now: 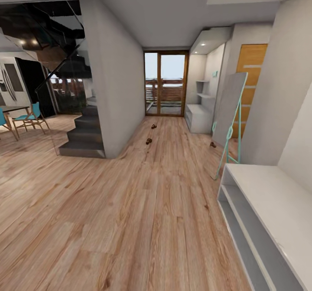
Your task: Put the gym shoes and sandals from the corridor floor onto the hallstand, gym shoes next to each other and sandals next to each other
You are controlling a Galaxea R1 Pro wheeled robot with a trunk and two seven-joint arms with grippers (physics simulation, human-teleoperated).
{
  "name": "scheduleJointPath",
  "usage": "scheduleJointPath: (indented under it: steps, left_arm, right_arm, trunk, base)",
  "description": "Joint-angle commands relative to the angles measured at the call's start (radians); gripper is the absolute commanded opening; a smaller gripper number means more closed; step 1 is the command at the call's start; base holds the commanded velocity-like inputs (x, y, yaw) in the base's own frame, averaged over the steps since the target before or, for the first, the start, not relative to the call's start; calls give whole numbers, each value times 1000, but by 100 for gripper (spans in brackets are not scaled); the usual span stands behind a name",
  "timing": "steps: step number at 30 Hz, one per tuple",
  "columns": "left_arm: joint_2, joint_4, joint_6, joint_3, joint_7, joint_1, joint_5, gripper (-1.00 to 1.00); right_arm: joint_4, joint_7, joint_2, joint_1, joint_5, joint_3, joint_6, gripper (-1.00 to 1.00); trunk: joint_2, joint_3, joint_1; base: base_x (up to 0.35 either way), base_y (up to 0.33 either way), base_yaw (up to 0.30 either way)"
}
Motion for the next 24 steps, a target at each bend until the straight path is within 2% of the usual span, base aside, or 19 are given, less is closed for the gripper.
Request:
scheduleJointPath:
  steps: [1, 24]
  left_arm:
    - [0, 1, -3, 1, -1, -1, 2, 100]
    - [1, 1, -4, 1, -1, -1, 3, 100]
  right_arm:
    - [1, 0, 0, -1, -2, 1, -3, 100]
    - [1, 0, 0, -1, -2, 1, -3, 100]
  trunk:
    - [0, -1, 1]
    - [0, -1, 1]
  base:
    - [339, -5, 0]
    - [337, -95, 0]
